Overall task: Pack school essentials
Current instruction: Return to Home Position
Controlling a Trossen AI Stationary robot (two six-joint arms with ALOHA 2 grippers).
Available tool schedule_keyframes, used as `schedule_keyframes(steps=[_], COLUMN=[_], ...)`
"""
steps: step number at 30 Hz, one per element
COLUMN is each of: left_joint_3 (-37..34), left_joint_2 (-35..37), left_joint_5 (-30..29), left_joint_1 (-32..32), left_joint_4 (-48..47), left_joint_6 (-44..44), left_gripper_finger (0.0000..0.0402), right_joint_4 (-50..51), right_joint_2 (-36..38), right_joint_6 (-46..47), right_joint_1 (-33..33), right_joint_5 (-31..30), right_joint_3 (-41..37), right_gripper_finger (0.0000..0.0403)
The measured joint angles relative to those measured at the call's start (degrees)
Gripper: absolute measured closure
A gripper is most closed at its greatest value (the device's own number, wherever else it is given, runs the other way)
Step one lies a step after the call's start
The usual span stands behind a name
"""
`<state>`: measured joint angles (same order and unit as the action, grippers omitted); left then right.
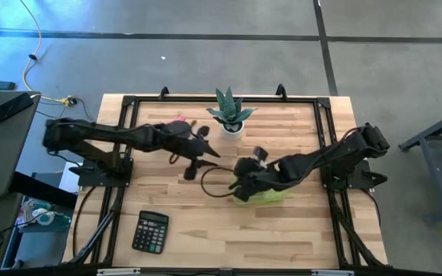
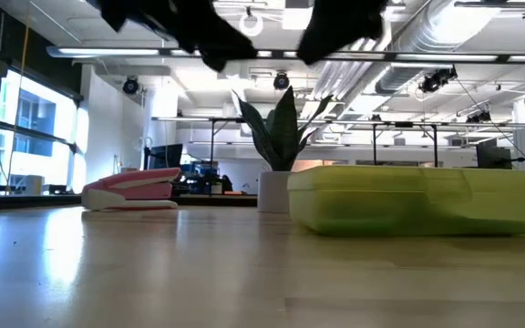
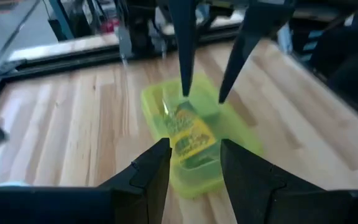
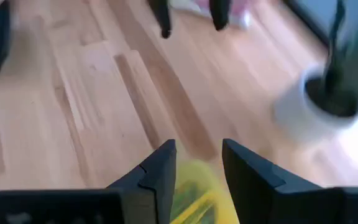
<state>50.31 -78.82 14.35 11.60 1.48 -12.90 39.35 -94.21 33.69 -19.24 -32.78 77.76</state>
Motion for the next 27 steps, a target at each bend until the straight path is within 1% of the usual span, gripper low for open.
schedule_keyframes(steps=[4, 5, 8, 10, 14, 17, 19, 22, 27], left_joint_3=[-0.01, -0.30, -4.12, -7.71, -14.24, -18.60, -21.36, -25.33, -30.47], left_joint_2=[6.67, 8.09, 12.24, 15.02, 21.22, 26.02, 29.49, 34.54, 43.29], left_joint_5=[-0.03, -0.04, -0.84, -4.19, -13.48, -16.66, -17.09, -17.45, -17.91], left_joint_1=[0.00, 0.00, -0.17, -0.56, -1.54, -2.14, -2.56, -3.06, -3.19], left_joint_4=[-3.83, -4.55, -3.31, -1.61, -0.58, -0.19, 0.30, 2.37, 3.14], left_joint_6=[3.13, 4.02, 6.42, 8.05, 10.35, 12.52, 13.55, 15.13, 16.91], left_gripper_finger=[0.0271, 0.0271, 0.0271, 0.0271, 0.0271, 0.0271, 0.0271, 0.0271, 0.0271], right_joint_4=[0.47, 0.61, 1.20, 2.61, 5.79, 5.82, 3.99, -2.35, -15.98], right_joint_2=[0.10, 0.32, 1.87, 3.60, 7.43, 11.59, 14.62, 20.68, 31.81], right_joint_6=[-15.23, -17.95, -23.76, -24.87, -24.04, -23.62, -23.31, -23.48, -24.67], right_joint_1=[2.17, 2.86, 5.43, 7.48, 11.29, 13.23, 14.11, 15.11, 15.49], right_joint_5=[-0.01, -0.14, -0.19, -0.21, -0.03, -0.03, -0.03, 0.42, 3.42], right_joint_3=[4.08, 4.52, 4.63, 3.68, 1.04, -2.98, -6.98, -14.93, -29.49], right_gripper_finger=[0.0279, 0.0279, 0.0279, 0.0279, 0.0279, 0.0279, 0.0279, 0.0279, 0.0279])
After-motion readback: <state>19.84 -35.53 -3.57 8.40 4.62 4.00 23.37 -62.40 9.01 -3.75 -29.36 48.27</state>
